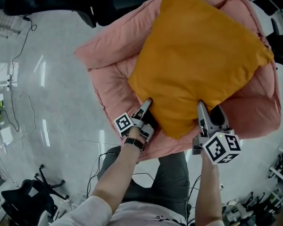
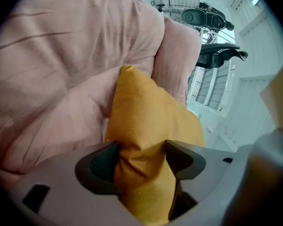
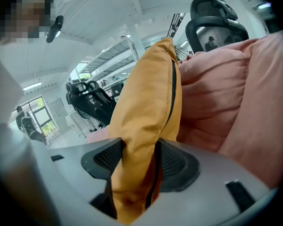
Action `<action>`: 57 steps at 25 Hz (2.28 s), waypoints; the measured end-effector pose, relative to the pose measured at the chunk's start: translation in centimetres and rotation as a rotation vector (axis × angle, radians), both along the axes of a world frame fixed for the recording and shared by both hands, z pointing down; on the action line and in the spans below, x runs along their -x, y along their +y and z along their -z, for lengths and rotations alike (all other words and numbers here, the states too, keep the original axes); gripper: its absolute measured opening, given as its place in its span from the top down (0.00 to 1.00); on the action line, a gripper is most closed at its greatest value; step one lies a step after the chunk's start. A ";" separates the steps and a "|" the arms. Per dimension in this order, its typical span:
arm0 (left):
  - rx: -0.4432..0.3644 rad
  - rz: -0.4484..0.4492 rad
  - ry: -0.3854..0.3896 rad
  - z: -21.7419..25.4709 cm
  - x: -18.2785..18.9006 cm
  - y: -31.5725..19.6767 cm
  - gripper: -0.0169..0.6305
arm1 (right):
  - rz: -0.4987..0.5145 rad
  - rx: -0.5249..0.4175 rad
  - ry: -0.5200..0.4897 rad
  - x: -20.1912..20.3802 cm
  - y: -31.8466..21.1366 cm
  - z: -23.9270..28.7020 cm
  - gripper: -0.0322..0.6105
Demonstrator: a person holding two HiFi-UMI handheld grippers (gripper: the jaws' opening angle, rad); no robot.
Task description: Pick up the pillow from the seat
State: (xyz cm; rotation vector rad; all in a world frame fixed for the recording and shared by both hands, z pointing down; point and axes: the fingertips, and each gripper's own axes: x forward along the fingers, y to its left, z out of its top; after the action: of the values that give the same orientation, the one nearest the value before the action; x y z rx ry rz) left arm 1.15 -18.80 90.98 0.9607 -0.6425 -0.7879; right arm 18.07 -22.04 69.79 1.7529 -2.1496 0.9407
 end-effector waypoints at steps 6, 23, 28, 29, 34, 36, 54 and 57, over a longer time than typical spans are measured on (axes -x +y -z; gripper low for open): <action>-0.071 -0.060 -0.023 2.6 -0.3 0.1 0.74 | 0.061 -0.010 0.078 0.3 0.2 1.1 0.70; -0.206 -0.149 -0.224 14.3 0.7 4.3 0.87 | 0.186 -0.120 0.073 2.6 2.1 11.1 0.78; -0.279 -0.177 -0.386 17.0 1.8 5.2 0.89 | 0.183 -0.177 0.051 2.8 3.1 14.8 0.79; -0.285 -0.173 -0.402 17.7 2.0 5.3 0.89 | 0.182 -0.194 0.050 2.9 3.3 15.7 0.79; -0.341 -0.177 -0.485 22.0 2.8 5.5 0.90 | 0.179 -0.270 0.057 3.2 4.3 20.9 0.80; -0.332 -0.161 -0.485 24.0 3.3 5.3 0.90 | 0.175 -0.304 0.058 3.5 4.4 23.1 0.80; -0.792 0.025 -0.588 52.5 5.7 0.2 0.90 | 0.152 -0.694 0.056 4.1 6.3 48.5 0.80; -0.845 0.047 -0.594 56.1 5.9 0.3 0.90 | 0.144 -0.751 0.061 4.2 7.4 51.6 0.80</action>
State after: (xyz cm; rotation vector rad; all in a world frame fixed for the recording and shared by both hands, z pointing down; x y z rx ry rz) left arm -4.74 -18.53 34.92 2.0032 -0.8565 -0.8278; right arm 13.86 -14.62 18.21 1.8129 -2.7483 0.0118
